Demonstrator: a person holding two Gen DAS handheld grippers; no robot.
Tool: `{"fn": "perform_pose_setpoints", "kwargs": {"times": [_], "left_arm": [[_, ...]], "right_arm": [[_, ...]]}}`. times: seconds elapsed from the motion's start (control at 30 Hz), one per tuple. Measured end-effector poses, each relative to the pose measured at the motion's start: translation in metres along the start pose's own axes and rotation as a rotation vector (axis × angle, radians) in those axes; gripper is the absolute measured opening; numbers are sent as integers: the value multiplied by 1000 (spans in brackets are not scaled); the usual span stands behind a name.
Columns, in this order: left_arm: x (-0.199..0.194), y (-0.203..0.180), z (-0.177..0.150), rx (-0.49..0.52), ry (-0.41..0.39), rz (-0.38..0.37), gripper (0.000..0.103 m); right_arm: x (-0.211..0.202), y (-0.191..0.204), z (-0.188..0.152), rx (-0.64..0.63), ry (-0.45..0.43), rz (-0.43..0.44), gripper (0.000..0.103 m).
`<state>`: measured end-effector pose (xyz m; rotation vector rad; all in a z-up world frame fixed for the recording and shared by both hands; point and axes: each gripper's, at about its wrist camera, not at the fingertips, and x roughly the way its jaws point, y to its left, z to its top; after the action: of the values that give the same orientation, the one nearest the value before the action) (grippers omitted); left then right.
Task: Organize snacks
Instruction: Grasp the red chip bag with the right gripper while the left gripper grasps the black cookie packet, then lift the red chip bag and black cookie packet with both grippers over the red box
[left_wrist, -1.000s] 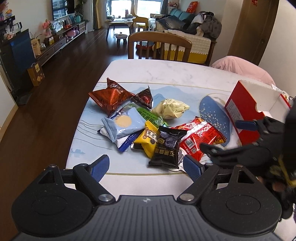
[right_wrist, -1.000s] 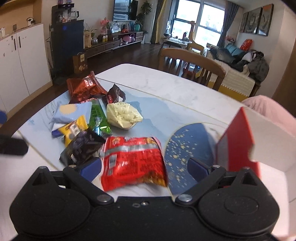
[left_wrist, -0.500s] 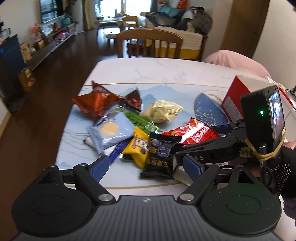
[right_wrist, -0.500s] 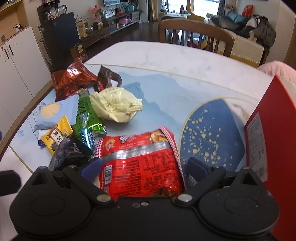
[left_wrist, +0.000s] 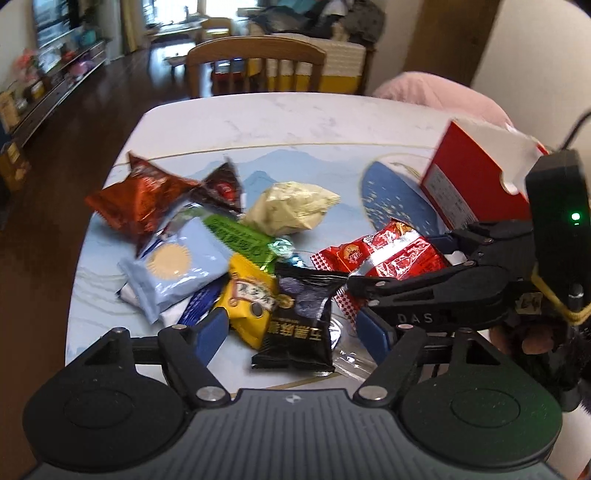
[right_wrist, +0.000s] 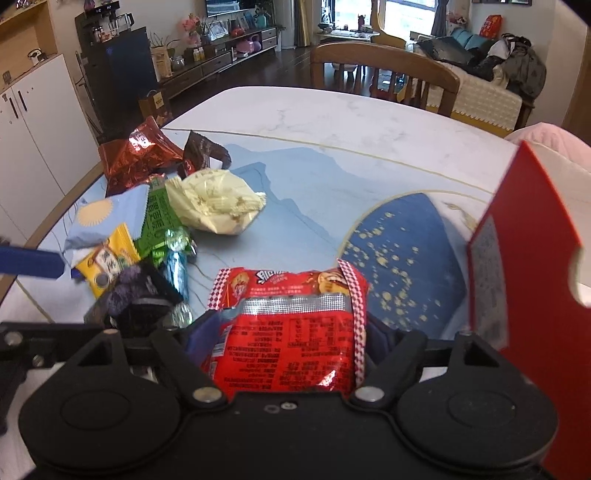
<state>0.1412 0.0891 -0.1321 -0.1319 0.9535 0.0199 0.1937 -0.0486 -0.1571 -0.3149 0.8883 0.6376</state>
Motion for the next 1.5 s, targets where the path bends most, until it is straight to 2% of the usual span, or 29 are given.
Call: {"fn": "perform_pose_setpoints", "kwargs": {"times": [0.1,0.27,0.37,0.47,0.53,0.6,0.7,0.9,1.03,1.13,1.2,1.23,1.5], "left_arm": [[6,-3,1,37,13,-28,75],[21,2,6,31,41,-46,72],[26,0,11,45,47,-38,69],[26,-7,12,87,46,-1,55],[19,-13,10,107,15,13,55],[15,-18,9,132,4,-4,55],[25,-25,9,180,36,12,55],[35,-19,9,133,84,-7,55],[37,-20,9,114,102,11,42],[36,-19,8,87,99,20,39],[35,-20,7,80,99,34,39],[34,-20,6,77,100,37,38],[13,-22,-8,36,101,23,38]], "right_arm": [[-10,-1,-11,-18,-2,-12,78],[-27,0,-26,-32,-15,-34,74],[-35,0,-32,-22,-25,-37,72],[-42,2,-38,-23,-35,-53,71],[-46,2,-40,-17,-40,-55,70],[-49,2,-42,-12,-48,-54,68],[-51,3,-43,-10,-55,-52,65],[-59,1,-50,4,-64,-48,63],[-63,-1,-53,21,-68,-49,62],[-65,-1,-54,28,-74,-54,60],[-68,0,-54,34,-84,-56,56],[-71,0,-54,37,-95,-60,50],[-91,3,-56,76,-119,-57,38]]}}
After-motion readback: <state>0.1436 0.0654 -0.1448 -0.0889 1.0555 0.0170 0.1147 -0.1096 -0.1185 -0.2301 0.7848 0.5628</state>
